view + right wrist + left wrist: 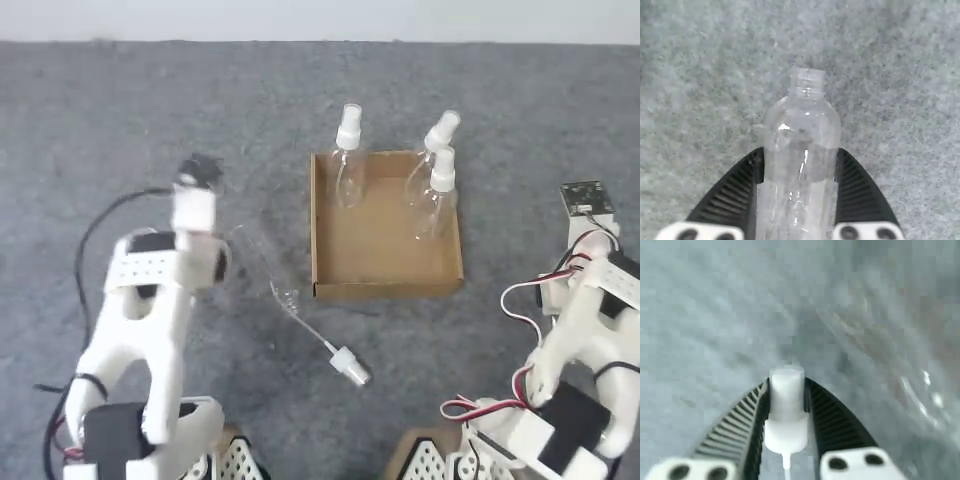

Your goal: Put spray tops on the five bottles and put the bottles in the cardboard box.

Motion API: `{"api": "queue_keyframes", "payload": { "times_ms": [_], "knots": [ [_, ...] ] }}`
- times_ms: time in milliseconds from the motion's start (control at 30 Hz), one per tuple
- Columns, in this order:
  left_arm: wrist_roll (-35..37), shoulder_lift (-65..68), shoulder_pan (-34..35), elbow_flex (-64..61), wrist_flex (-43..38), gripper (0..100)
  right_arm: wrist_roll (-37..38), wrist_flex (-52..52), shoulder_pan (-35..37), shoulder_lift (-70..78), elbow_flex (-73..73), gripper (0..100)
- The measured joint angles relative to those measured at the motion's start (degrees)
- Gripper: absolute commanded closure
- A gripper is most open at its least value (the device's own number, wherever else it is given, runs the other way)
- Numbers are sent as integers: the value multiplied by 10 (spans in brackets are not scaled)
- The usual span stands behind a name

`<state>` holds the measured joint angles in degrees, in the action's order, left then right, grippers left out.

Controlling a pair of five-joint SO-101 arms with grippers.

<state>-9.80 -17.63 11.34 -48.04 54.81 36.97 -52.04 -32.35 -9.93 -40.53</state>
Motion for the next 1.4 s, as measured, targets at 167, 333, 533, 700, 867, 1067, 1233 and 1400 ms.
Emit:
{"api": "queue_keyframes", "payload": {
  "times_ms": [167, 333, 533, 700, 867, 1067, 1233, 1400],
  "knots": [
    [0, 76, 6, 98, 1, 985, 0, 0, 0, 0, 0, 950],
    [0, 180, 6, 144, -23, 972, 0, 1, 0, 0, -3, 950],
    [-2, 257, 7, 149, -55, 865, 0, 1, 0, 0, -3, 950],
    [0, 260, 17, 169, -44, 868, 0, 1, 0, 0, -3, 949],
    [-11, 274, 17, 173, -36, 934, 0, 1, 0, 0, -3, 949],
    [-19, 277, 14, 174, -33, 988, 0, 1, 0, 0, -3, 949],
    [-18, 222, 14, 173, 3, 988, 0, 1, 0, 0, -3, 949],
    [19, 76, 14, 173, 53, 988, 0, 1, 0, 0, -3, 870]
  ]
}}
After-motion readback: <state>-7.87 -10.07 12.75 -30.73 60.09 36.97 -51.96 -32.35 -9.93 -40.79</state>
